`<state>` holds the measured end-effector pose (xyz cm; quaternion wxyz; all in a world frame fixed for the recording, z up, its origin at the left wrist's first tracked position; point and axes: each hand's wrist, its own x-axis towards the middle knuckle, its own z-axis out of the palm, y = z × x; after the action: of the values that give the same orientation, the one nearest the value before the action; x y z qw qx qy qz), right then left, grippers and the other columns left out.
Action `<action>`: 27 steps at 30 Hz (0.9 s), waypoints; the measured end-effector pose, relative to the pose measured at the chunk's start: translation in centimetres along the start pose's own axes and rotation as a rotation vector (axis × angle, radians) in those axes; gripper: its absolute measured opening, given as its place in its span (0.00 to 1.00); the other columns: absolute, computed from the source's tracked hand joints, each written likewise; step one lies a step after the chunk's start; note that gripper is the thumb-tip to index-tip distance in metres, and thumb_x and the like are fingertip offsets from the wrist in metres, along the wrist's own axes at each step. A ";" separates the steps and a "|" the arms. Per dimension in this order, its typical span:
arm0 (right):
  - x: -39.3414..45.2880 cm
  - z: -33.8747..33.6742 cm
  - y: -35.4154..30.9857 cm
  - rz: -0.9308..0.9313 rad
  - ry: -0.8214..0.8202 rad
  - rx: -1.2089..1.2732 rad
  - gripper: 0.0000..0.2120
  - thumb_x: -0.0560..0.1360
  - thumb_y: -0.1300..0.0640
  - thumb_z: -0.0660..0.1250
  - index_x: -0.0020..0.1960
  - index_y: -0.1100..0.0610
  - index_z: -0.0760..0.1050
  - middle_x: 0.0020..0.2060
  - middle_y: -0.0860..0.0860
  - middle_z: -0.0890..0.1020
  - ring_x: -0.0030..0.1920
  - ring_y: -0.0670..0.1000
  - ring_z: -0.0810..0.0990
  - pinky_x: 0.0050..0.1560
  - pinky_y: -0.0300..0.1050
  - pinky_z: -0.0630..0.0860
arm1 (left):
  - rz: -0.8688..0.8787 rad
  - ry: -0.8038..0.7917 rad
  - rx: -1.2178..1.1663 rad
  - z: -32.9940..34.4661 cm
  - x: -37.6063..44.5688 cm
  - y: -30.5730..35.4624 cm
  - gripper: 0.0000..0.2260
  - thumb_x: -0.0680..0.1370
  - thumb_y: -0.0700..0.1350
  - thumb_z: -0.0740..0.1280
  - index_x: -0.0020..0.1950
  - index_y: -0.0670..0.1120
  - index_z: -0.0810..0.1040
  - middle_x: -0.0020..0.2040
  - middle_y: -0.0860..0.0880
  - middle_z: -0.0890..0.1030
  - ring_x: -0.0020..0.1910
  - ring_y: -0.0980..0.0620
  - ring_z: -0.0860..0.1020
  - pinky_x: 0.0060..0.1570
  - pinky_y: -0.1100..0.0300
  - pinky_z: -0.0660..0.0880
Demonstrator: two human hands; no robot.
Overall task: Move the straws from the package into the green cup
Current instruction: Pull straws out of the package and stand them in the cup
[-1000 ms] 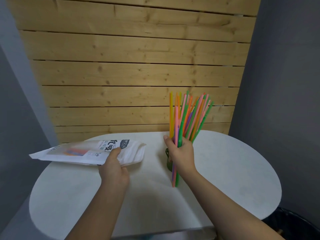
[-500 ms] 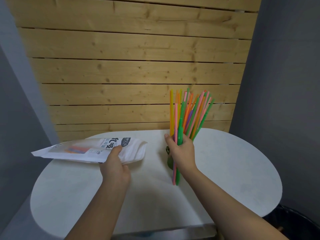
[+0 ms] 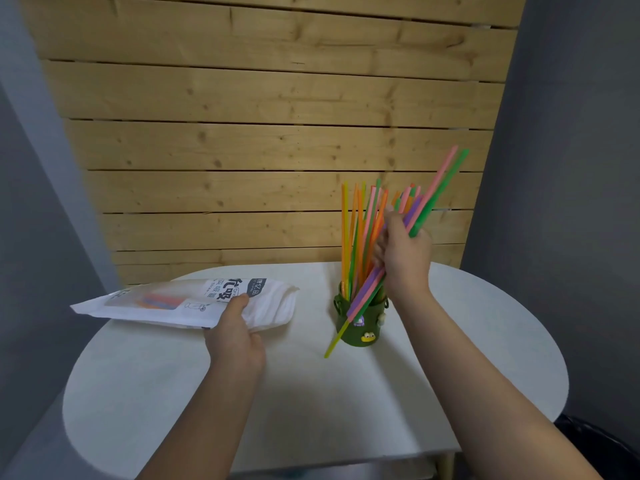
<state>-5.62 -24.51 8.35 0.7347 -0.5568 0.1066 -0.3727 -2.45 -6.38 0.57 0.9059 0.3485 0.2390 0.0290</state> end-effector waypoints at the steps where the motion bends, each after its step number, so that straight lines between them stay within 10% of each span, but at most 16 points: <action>1: 0.2 0.1 -0.5 0.005 0.003 0.042 0.20 0.78 0.55 0.62 0.29 0.52 0.62 0.17 0.45 0.64 0.18 0.44 0.62 0.21 0.37 0.60 | -0.002 0.001 0.003 0.1 0.0 0.0 0.23 0.75 0.36 0.70 0.70 0.45 0.74 0.64 0.50 0.80 0.62 0.52 0.79 0.62 0.59 0.76; 21: -0.3 2.2 -2.4 -0.057 -0.063 0.070 0.20 0.78 0.54 0.62 0.31 0.52 0.59 0.20 0.47 0.60 0.19 0.45 0.58 0.20 0.34 0.58 | -0.030 -0.025 -0.042 0.2 0.3 -0.3 0.23 0.75 0.33 0.68 0.70 0.41 0.73 0.66 0.46 0.80 0.63 0.48 0.79 0.54 0.58 0.76; 27: -3.0 3.4 4.1 -0.080 -0.188 -0.325 0.21 0.72 0.46 0.65 0.28 0.56 0.63 0.23 0.56 0.65 0.26 0.53 0.66 0.29 0.48 0.65 | -0.026 -0.019 -0.047 0.0 0.4 -0.1 0.23 0.75 0.33 0.68 0.70 0.41 0.74 0.65 0.46 0.80 0.63 0.48 0.79 0.56 0.58 0.77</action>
<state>-4.05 -19.62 5.14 0.6264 -0.7043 0.0743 -0.3258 -2.13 -6.39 0.39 0.9163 0.3242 0.2342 0.0195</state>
